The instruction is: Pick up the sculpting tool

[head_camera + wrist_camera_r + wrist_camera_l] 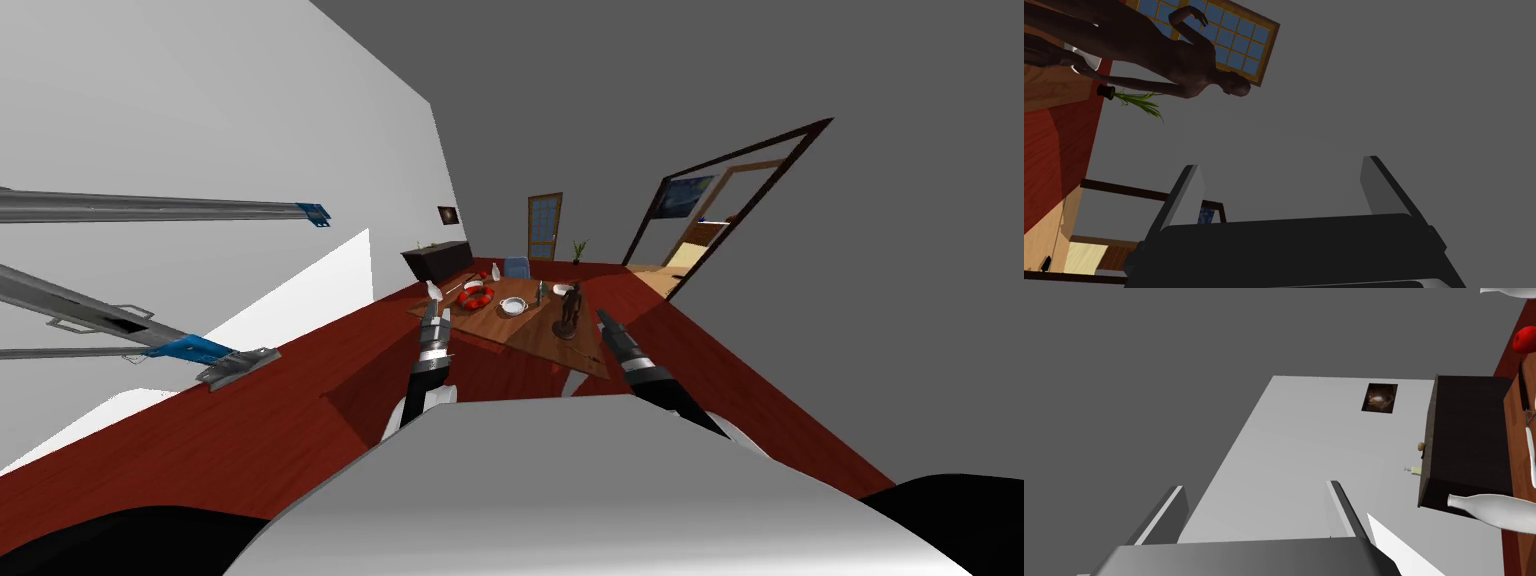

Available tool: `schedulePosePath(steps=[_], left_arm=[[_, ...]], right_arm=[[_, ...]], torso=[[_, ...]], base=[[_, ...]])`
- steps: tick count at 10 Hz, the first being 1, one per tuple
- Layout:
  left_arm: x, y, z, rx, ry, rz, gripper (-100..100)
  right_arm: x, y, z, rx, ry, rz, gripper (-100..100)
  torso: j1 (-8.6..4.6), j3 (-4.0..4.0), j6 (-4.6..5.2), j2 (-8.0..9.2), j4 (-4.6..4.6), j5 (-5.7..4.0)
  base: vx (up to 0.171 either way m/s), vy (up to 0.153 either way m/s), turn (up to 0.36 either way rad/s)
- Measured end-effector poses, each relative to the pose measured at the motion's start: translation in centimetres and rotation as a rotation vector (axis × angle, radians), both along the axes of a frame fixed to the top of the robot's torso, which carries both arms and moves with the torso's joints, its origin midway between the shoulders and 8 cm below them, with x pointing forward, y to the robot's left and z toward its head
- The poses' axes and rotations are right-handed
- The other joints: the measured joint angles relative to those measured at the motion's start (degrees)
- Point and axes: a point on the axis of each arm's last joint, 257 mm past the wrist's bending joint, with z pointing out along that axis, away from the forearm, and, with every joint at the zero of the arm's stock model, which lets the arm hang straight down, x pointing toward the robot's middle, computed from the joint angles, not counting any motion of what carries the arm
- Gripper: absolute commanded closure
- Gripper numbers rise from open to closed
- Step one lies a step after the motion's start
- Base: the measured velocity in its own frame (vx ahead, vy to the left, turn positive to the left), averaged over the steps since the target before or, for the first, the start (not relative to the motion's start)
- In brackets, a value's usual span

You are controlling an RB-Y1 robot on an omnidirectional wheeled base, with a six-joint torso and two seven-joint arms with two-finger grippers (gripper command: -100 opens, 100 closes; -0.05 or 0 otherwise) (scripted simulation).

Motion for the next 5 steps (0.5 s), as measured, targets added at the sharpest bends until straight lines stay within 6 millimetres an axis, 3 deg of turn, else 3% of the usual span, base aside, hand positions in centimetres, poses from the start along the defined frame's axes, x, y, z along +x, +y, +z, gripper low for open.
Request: schedulePosePath(steps=[2, 5], left_arm=[[0.0, 0.0, 0.0, 0.000, 0.000, 0.000, 0], [0.0, 0.0, 0.0, 0.000, 0.000, 0.000, 0]], right_arm=[[-0.6, -0.7, -2.7, -0.044, 0.091, -0.004, -100], [-2.5, -1.7, -6.8, -0.113, 0.225, 0.001, -100]], torso=[[-0.03, 0.00, 0.06, 0.00, 0.00, -0.01], [-0.06, 0.00, 0.05, -0.01, 0.00, -0.02]], base=[[-0.020, -0.032, 0.205], [-0.021, -0.035, 0.342]])
